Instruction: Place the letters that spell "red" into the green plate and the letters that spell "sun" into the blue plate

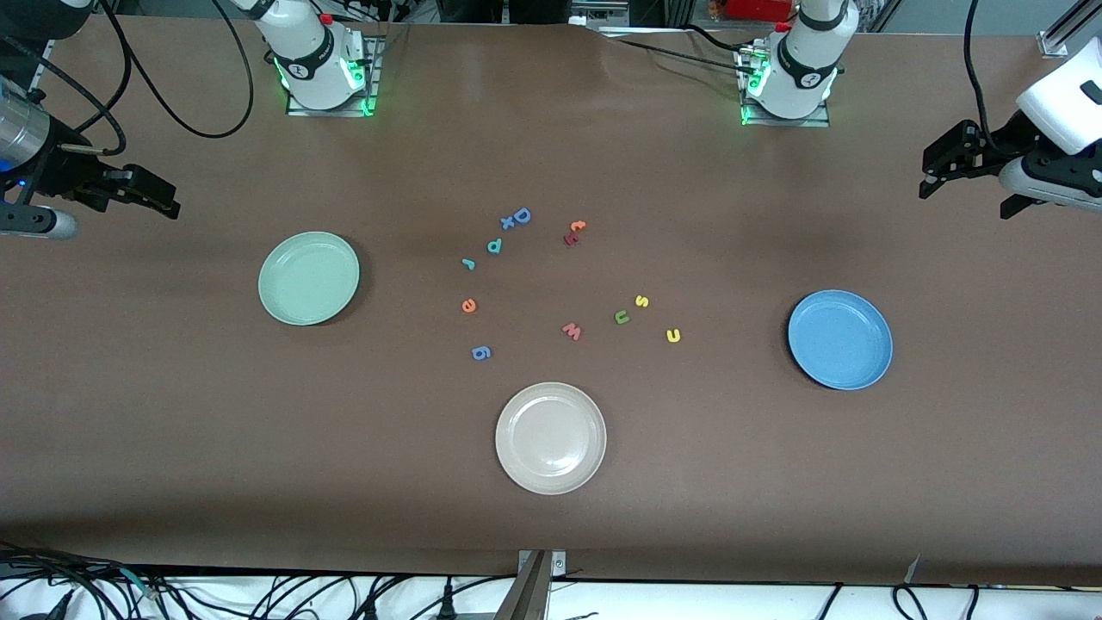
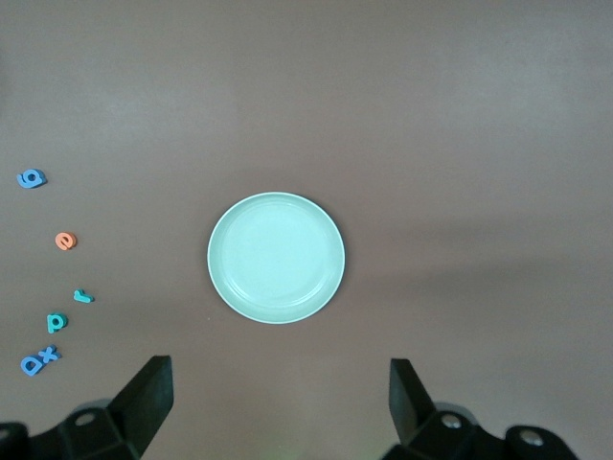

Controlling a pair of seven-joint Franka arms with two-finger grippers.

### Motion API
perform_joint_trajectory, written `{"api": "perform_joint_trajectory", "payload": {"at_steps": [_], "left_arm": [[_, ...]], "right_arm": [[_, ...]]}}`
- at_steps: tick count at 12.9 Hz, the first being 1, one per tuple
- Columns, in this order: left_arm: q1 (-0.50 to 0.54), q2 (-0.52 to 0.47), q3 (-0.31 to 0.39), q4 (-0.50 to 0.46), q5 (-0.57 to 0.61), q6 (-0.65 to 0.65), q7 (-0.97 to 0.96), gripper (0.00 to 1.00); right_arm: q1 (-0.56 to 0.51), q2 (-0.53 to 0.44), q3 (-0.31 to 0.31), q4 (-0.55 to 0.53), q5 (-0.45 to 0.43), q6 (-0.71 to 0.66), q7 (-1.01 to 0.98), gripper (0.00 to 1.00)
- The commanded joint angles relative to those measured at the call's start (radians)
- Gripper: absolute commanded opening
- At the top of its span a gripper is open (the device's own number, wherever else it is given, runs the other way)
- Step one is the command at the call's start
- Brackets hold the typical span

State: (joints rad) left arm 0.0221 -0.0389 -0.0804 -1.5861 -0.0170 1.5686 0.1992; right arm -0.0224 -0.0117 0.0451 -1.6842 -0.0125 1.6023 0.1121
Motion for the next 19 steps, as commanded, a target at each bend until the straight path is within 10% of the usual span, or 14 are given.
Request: {"api": "perform_joint_trajectory", "payload": {"at_steps": [1,19], "left_arm": [[0.002,-0.009,-0.001,0.006,0.031,0.001,0.0,1.0],[0.006,-0.009,0.001,0.017,0.031,0.001,0.0,1.0]], "right_arm": [[-0.004,-0.005,-0.004,0.014,0.011,-0.031,-0.008,1.0],[0.018,0.052,0.002,0.017,0.014,0.105,0.031,1.0]]}}
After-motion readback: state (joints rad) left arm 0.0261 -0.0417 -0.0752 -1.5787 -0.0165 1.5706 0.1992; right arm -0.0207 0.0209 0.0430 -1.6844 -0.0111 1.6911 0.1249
